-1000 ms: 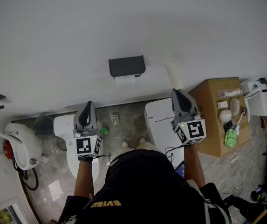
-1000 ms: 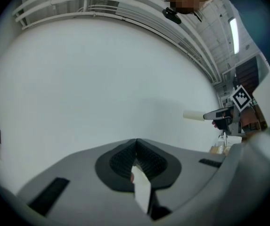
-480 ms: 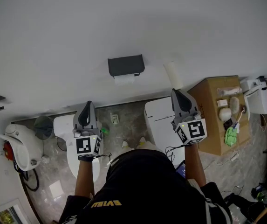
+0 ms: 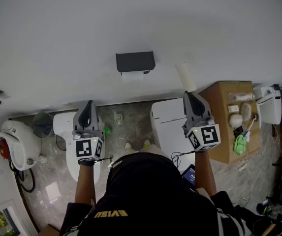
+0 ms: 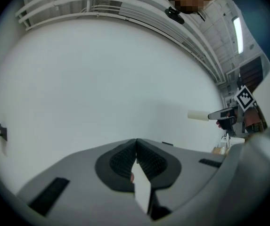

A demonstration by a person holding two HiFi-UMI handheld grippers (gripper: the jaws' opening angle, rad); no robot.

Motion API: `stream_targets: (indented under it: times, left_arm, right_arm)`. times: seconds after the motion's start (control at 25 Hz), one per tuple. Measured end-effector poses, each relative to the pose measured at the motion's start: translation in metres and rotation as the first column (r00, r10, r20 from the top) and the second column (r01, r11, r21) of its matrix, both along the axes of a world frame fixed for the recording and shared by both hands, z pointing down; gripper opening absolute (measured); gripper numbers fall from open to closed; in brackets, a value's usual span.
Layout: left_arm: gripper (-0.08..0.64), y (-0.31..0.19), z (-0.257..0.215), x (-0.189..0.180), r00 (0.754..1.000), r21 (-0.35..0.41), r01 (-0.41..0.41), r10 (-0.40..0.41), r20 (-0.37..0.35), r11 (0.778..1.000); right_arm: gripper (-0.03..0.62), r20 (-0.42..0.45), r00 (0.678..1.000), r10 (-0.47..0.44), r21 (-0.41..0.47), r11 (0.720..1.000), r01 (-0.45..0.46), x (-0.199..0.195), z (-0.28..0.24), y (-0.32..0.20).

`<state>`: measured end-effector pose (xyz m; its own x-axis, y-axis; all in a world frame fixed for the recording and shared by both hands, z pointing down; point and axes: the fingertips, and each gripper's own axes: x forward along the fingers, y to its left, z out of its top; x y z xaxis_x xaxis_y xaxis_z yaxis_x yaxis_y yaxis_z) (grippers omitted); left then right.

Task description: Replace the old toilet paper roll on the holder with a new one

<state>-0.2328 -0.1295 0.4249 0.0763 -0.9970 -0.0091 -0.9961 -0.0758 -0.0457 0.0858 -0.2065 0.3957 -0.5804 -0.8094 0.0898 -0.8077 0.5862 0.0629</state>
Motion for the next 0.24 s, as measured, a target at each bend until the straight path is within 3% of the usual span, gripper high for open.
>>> stream_targets:
  times: [0.24]
  left_arm:
    - [0.012,0.007,-0.009,0.012,0.997,0.03,-0.018,0.015,0.073,0.999]
  right_arm:
    - [0.002,-0.004,1.0,-0.023,0.042,0.999,0.023,0.005,-0.01,-0.003]
